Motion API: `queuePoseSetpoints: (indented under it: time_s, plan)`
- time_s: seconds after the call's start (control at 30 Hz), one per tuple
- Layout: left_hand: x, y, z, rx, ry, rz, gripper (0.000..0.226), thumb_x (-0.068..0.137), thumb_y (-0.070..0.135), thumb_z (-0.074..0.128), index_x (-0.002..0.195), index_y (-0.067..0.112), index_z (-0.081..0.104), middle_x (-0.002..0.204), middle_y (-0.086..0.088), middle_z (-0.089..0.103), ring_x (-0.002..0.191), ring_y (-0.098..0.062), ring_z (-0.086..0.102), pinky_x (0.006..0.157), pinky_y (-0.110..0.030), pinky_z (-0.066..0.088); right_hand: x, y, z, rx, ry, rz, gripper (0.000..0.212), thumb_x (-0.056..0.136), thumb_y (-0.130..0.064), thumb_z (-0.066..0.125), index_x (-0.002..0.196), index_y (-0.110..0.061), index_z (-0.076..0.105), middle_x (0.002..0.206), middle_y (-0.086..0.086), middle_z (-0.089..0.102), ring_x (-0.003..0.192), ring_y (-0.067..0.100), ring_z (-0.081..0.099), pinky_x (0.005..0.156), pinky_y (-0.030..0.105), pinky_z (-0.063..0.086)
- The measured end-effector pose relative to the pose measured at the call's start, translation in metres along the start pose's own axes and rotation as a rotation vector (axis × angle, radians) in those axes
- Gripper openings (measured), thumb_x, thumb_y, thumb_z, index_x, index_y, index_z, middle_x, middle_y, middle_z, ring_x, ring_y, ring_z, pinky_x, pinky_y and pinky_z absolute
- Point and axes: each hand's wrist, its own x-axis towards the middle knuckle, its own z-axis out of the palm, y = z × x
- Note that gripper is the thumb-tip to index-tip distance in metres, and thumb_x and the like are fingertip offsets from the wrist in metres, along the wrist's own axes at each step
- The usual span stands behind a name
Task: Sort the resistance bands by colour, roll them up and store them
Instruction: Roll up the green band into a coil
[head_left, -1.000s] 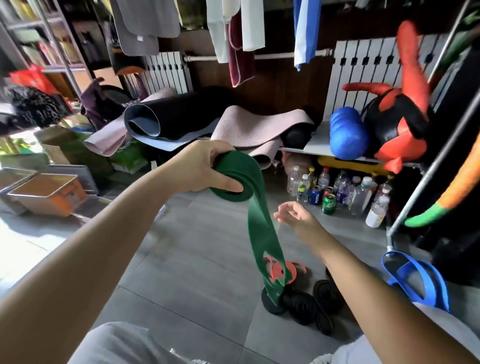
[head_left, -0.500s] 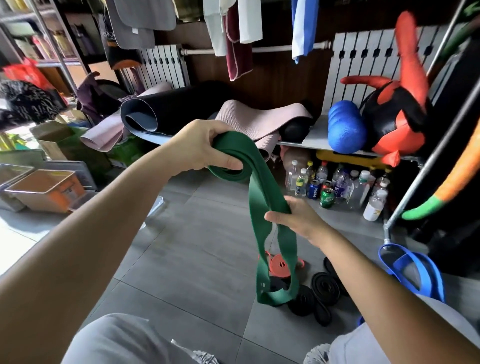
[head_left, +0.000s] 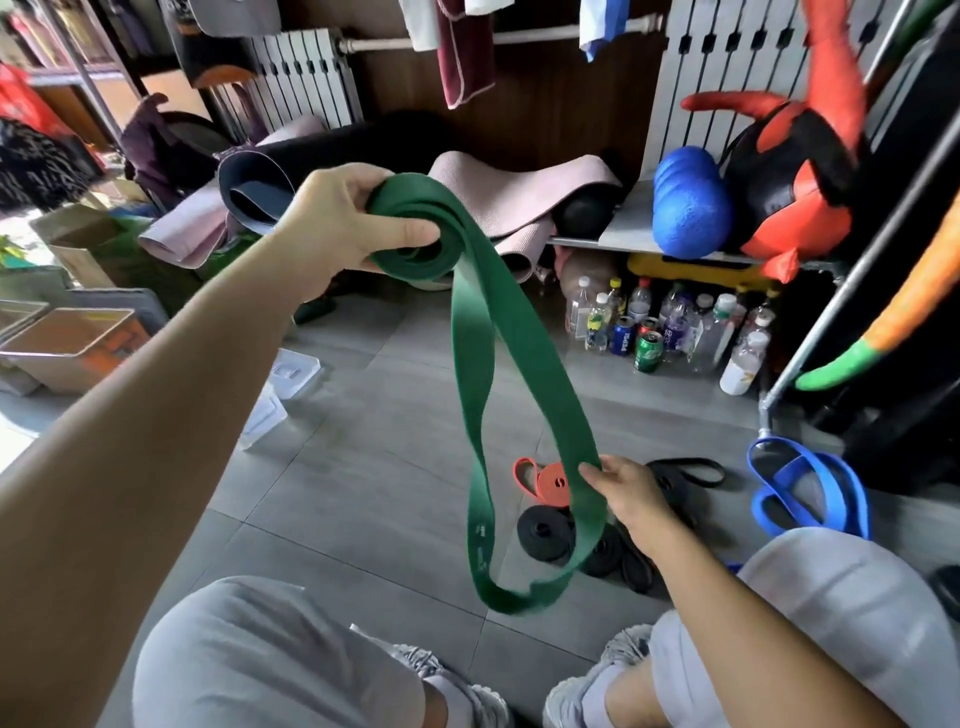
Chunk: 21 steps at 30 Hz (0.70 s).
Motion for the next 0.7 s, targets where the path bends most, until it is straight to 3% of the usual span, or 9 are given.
queuePoseSetpoints:
  time_s: [0.07, 0.17, 0.23, 0.27, 0.33, 0.43, 0.5, 0.6, 0.7]
  plan:
    - [0.002, -0.006, 0.000, 0.023, 0.012, -0.015, 0.037, 0.067, 0.007, 0.080, 0.100, 0.013, 0.065, 0.091, -0.001, 0.071, 0.077, -0.013, 0.071, 0.062, -0.027, 0.058, -0.003, -0.004, -0.007, 0.378, -0.063, 0.121, 0.028, 0.090, -0.030, 0.056, 0.077, -0.006, 0.062, 0.055, 0.001, 0.057, 0.048, 0.013, 0.052, 0.055, 0.028, 0.043]
    - [0.001, -0.021, -0.003, 0.079, 0.031, -0.048, 0.036, 0.068, 0.008, 0.080, 0.100, 0.014, 0.065, 0.089, -0.002, 0.070, 0.069, -0.006, 0.069, 0.055, -0.020, 0.055, -0.009, -0.011, -0.021, 0.455, -0.267, 0.143, 0.054, 0.071, -0.068, 0.060, 0.064, -0.015, 0.050, 0.042, -0.005, 0.036, 0.036, 0.010, 0.032, 0.051, 0.027, 0.031]
    - [0.001, -0.029, -0.009, 0.063, 0.082, -0.072, 0.040, 0.067, 0.011, 0.081, 0.103, 0.013, 0.065, 0.091, -0.002, 0.070, 0.070, -0.007, 0.069, 0.055, -0.020, 0.054, -0.020, -0.021, -0.026, 0.196, -0.358, 0.042, 0.063, 0.049, -0.073, 0.073, 0.063, -0.019, 0.044, 0.046, -0.009, 0.036, 0.041, 0.007, 0.031, 0.052, 0.026, 0.028]
    - [0.002, -0.031, -0.012, 0.053, 0.103, -0.083, 0.041, 0.067, 0.011, 0.082, 0.104, 0.013, 0.065, 0.092, -0.002, 0.070, 0.073, -0.010, 0.070, 0.056, -0.021, 0.055, -0.024, -0.022, -0.027, -0.038, -0.369, -0.026, 0.060, 0.048, -0.067, 0.077, 0.063, -0.021, 0.042, 0.049, -0.011, 0.039, 0.044, 0.006, 0.034, 0.052, 0.025, 0.029]
    - [0.000, -0.033, -0.017, 0.060, 0.112, -0.101, 0.040, 0.067, 0.010, 0.081, 0.103, 0.014, 0.065, 0.091, -0.001, 0.070, 0.070, -0.008, 0.070, 0.056, -0.021, 0.055, -0.023, -0.017, -0.025, -0.541, -0.254, -0.128, 0.040, 0.062, -0.046, 0.078, 0.067, -0.023, 0.046, 0.060, -0.013, 0.052, 0.057, 0.006, 0.051, 0.057, 0.025, 0.037]
    - [-0.005, -0.033, -0.015, 0.090, 0.065, -0.084, 0.034, 0.067, 0.008, 0.080, 0.098, 0.018, 0.066, 0.089, 0.000, 0.070, 0.069, -0.006, 0.069, 0.056, -0.020, 0.055, -0.014, -0.010, -0.025, -0.861, 0.014, -0.079, 0.012, 0.084, -0.026, 0.058, 0.095, -0.021, 0.054, 0.090, 0.002, 0.061, 0.080, 0.026, 0.059, 0.065, 0.030, 0.044]
    - [-0.008, -0.034, -0.013, 0.113, 0.040, -0.071, 0.032, 0.068, 0.008, 0.080, 0.092, 0.023, 0.066, 0.088, 0.000, 0.070, 0.070, -0.007, 0.069, 0.057, -0.019, 0.054, -0.007, -0.005, -0.032, -0.940, 0.106, 0.015, 0.028, 0.086, -0.015, 0.046, 0.113, -0.020, 0.052, 0.102, 0.012, 0.057, 0.080, 0.029, 0.056, 0.063, 0.028, 0.041]
    - [-0.008, -0.039, -0.016, 0.153, 0.045, -0.073, 0.031, 0.068, 0.010, 0.080, 0.091, 0.024, 0.066, 0.088, 0.000, 0.070, 0.070, -0.007, 0.069, 0.058, -0.020, 0.056, 0.006, -0.003, -0.047, -0.647, 0.159, 0.141, 0.040, 0.081, -0.021, 0.066, 0.119, -0.016, 0.055, 0.111, 0.013, 0.063, 0.097, 0.030, 0.062, 0.075, 0.035, 0.051]
    - [-0.006, -0.045, -0.020, 0.252, 0.061, -0.066, 0.037, 0.067, 0.014, 0.082, 0.100, 0.019, 0.067, 0.088, 0.000, 0.070, 0.067, -0.004, 0.068, 0.061, -0.021, 0.058, 0.005, -0.018, -0.053, 0.075, 0.031, 0.123, 0.005, 0.086, -0.005, 0.063, 0.089, -0.008, 0.064, 0.090, 0.011, 0.068, 0.076, 0.019, 0.069, 0.069, 0.031, 0.058]
